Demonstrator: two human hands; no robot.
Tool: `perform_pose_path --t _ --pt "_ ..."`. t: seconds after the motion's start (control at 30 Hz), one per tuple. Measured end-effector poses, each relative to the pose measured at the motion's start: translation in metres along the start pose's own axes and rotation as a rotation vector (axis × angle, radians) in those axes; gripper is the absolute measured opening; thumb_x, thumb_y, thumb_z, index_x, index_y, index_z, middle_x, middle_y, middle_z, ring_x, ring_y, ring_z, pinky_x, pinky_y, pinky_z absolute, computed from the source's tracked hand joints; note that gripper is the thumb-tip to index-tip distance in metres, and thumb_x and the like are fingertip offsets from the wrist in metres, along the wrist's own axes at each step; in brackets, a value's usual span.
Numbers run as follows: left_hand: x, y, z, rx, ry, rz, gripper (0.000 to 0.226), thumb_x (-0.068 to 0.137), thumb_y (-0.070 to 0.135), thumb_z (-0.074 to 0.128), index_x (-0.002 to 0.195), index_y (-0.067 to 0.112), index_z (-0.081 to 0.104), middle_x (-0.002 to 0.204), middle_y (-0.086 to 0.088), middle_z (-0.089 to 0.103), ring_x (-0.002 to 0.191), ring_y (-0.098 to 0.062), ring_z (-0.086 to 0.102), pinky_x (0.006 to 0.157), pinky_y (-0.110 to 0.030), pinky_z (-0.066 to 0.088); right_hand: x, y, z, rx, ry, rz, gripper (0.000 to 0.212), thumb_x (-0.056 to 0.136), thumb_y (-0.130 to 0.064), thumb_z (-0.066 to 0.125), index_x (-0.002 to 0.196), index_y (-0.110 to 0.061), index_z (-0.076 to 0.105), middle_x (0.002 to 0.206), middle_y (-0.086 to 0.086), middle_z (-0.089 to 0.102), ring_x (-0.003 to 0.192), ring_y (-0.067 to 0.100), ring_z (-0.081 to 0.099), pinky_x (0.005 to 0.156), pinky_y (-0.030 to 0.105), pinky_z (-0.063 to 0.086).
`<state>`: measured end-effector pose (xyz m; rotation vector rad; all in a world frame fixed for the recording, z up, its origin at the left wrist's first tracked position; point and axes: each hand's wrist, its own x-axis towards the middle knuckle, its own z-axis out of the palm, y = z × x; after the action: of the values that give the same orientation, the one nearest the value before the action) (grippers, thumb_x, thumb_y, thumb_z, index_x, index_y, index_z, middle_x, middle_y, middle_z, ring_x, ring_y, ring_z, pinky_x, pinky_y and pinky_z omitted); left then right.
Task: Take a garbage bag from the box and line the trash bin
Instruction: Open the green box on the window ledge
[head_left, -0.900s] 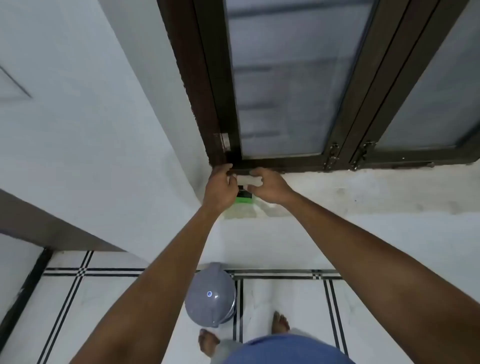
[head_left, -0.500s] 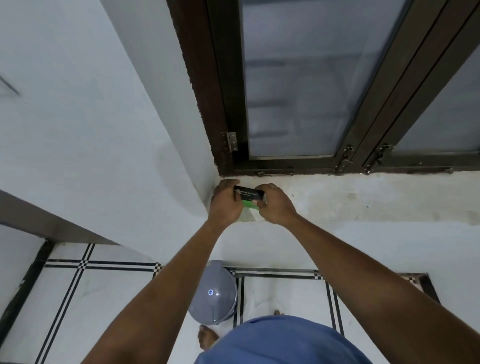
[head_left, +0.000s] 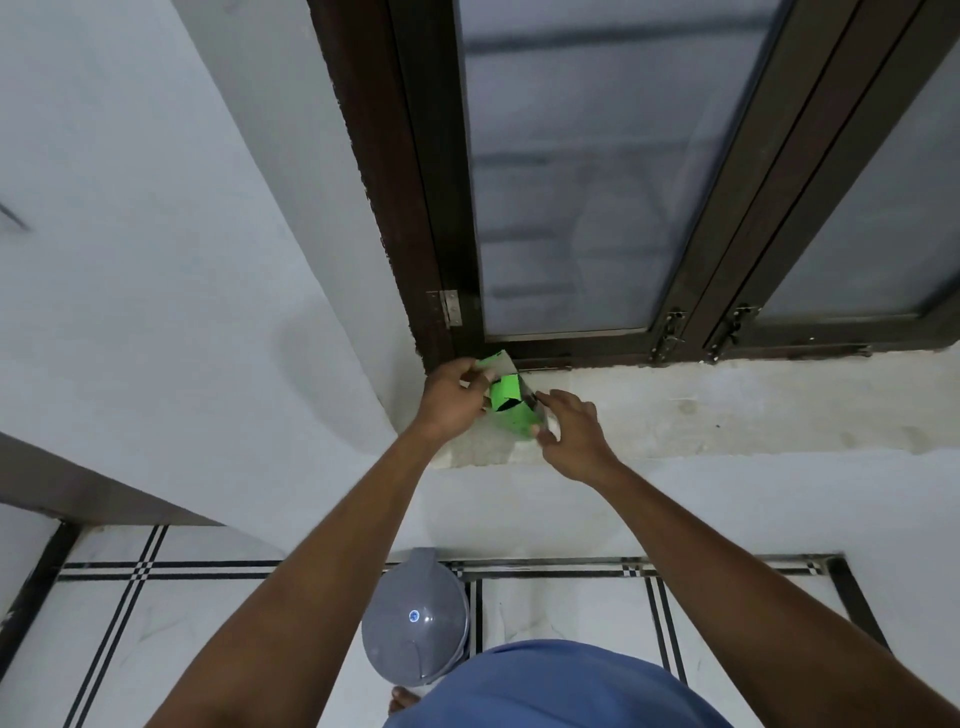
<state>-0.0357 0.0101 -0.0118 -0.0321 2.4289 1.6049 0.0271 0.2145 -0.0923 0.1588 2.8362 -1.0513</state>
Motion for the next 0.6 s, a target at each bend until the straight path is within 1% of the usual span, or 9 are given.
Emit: perform_pose_path --t 0.07,0.13,0.23,0.3,0.33,0.4,0.47,0.53,0.6 --pt "-0.001 0.004 0.004 0.025 -0.022 0.02 0.021 0.112 0.023 0.066 0.126 0.007 0.07 0.124 -0.016 0.076 0.089 -0.027 0.083 0.078 -0.037 0.07 -0.002 -0.012 -0.002 0.13 -0.006 -0.041 0.07 0.102 -0.036 0.077 0.164 -0.021 0.049 0.158 0.005 0.056 0.139 0.027 0.05 0.112 0.041 0.046" --pt "-0.004 0.008 0.006 0.042 -0.016 0.037 0.02 0.111 0.021 0.069 0.127 0.015 0.059 0.122 -0.011 0.073 0.092 -0.027 0.083 0.075 -0.034 0.071 -0.002 -0.025 -0.003 0.257 0.022 -0.047 0.067 0.101 -0.038 0.079 0.16 -0.021 0.051 0.146 0.003 0.064 0.127 0.022 0.059 0.1 0.034 0.049" --pt "-0.006 0.007 0.009 0.083 0.062 0.135 0.034 0.107 0.013 0.072 0.124 0.027 0.046 0.114 -0.005 0.069 0.095 -0.025 0.081 0.072 -0.039 0.072 -0.004 -0.031 -0.003 0.32 0.049 -0.028 0.064 0.101 -0.039 0.079 0.158 -0.023 0.052 0.141 -0.001 0.069 0.119 0.02 0.065 0.092 0.031 0.05" --pt "-0.009 0.006 0.012 0.126 0.077 0.197 0.031 0.107 0.01 0.071 0.121 0.029 0.052 0.11 0.0 0.068 0.102 -0.024 0.079 0.074 -0.043 0.073 -0.007 -0.029 -0.004 0.335 0.064 -0.029 0.062 0.1 -0.041 0.08 0.155 -0.025 0.055 0.137 -0.003 0.073 0.118 0.022 0.069 0.092 0.034 0.055" --pt "-0.01 0.006 0.013 0.147 0.076 0.216 0.026 0.108 0.01 0.07 0.12 0.028 0.058 0.111 0.002 0.07 0.106 -0.024 0.077 0.077 -0.045 0.073 -0.009 -0.028 -0.005 0.345 0.076 -0.025 0.062 0.099 -0.043 0.081 0.153 -0.025 0.058 0.135 -0.003 0.074 0.118 0.023 0.071 0.095 0.038 0.058" --pt "-0.01 0.005 0.014 0.222 0.078 0.235 0.019 0.111 0.017 0.065 0.125 0.028 0.071 0.124 0.004 0.073 0.117 -0.022 0.073 0.092 -0.044 0.069 -0.011 -0.026 -0.007 0.369 0.095 -0.013 0.063 0.097 -0.047 0.083 0.152 -0.026 0.061 0.135 -0.003 0.076 0.12 0.025 0.073 0.101 0.043 0.061" --pt "-0.011 0.007 0.014 0.319 0.048 0.197 0.03 0.115 0.038 0.057 0.139 0.029 0.073 0.143 0.002 0.069 0.126 -0.022 0.068 0.104 -0.039 0.06 -0.014 -0.027 -0.01 0.367 0.095 0.009 0.066 0.096 -0.05 0.083 0.154 -0.028 0.061 0.138 -0.001 0.076 0.119 0.024 0.074 0.102 0.041 0.062" --pt "-0.012 0.006 0.016 0.297 -0.03 0.105 0.046 0.114 0.056 0.05 0.146 0.03 0.072 0.154 -0.001 0.061 0.137 -0.022 0.062 0.111 -0.036 0.051 -0.016 -0.029 -0.013 0.387 0.087 0.015 0.069 0.096 -0.053 0.081 0.157 -0.029 0.059 0.141 -0.001 0.075 0.121 0.024 0.075 0.103 0.04 0.062" --pt "-0.012 0.002 0.019 0.237 -0.064 0.03 0.051 0.112 0.061 0.051 0.146 0.03 0.072 0.159 -0.003 0.057 0.144 -0.024 0.057 0.119 -0.038 0.047 -0.02 -0.037 -0.016 0.435 0.071 0.001 0.069 0.099 -0.055 0.077 0.16 -0.031 0.056 0.148 -0.003 0.071 0.126 0.023 0.072 0.105 0.043 0.062"
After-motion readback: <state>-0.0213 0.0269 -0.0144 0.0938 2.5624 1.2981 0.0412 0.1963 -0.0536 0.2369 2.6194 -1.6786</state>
